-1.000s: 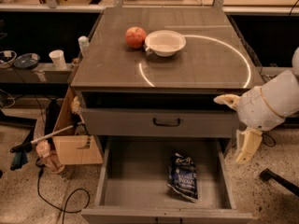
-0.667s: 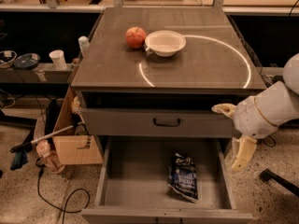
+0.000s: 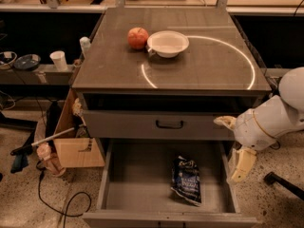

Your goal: Pick blue chip bag from middle drawer and place on counter

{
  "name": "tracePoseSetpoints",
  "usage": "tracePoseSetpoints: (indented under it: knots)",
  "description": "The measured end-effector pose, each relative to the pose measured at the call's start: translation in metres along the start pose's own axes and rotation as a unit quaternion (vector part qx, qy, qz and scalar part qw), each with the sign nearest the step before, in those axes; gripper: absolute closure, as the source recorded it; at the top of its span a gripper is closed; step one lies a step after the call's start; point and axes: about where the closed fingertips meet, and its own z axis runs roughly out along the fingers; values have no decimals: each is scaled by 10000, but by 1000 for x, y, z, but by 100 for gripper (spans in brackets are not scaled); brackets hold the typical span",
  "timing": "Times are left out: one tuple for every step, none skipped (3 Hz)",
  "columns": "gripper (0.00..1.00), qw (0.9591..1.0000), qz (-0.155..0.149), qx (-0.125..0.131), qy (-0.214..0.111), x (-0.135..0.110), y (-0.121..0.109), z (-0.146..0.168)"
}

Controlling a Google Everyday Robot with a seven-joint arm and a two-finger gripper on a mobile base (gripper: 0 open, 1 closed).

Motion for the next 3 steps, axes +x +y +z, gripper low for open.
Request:
tracePoseSetpoints:
  knots:
    - [0, 10000, 0, 0, 0, 0, 0, 0]
    - [0, 10000, 72, -36, 16, 9, -2, 19]
    - [0, 9999, 97, -58, -92, 26, -3, 53]
